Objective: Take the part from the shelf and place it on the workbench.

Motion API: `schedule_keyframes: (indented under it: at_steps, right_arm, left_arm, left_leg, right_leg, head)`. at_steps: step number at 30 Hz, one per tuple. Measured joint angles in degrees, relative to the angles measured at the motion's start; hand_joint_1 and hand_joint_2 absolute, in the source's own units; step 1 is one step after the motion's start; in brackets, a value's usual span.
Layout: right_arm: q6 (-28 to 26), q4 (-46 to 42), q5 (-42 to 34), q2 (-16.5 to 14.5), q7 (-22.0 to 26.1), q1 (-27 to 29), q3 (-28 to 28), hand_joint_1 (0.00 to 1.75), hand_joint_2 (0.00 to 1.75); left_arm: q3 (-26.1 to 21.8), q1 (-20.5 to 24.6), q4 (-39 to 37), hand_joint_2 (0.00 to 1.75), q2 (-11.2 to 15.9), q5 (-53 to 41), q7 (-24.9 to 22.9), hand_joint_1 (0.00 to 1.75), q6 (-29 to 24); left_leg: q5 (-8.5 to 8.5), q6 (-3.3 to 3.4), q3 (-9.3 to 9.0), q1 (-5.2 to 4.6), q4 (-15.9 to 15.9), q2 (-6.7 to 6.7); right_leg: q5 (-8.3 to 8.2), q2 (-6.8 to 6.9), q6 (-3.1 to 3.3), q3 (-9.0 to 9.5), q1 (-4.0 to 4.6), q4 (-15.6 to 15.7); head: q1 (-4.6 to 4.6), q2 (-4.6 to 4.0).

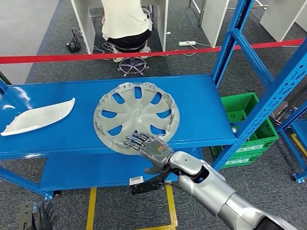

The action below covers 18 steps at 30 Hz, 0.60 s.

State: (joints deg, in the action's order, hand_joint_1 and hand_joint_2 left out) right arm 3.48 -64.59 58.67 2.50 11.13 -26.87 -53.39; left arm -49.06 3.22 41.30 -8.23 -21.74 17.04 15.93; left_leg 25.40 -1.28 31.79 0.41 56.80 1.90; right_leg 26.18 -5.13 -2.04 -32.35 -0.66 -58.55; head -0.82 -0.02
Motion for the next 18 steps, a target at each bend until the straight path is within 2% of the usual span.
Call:
schedule_keyframes:
  at_steps: [13,18]
  right_arm:
    - [-0.56,11.3,7.33,-4.43,-6.77,-5.57,-2.79,0.0,1.75]
    - [-1.3,14.82,8.5,-5.62,-7.82,-6.78,-3.31,0.0,1.75]
  left_arm:
    - [0.8,0.82,-1.91,0.0,1.24,-0.01,1.04,0.0,-0.64]
    - [0.92,0.96,-2.42,0.0,1.47,-0.01,1.15,0.0,-0.68]
  left_leg:
    - [-0.19,-0.07,0.31,0.02,0.0,0.0]
    - [-0.21,-0.08,0.36,0.02,0.0,0.0]
  right_leg:
    - [-0.19,0.0,0.04,-0.33,0.0,-0.02]
    - [-0.21,-0.01,0.03,-0.39,0.0,-0.02]
  head:
    - [0.01,0.0]
    - [0.0,-0.01]
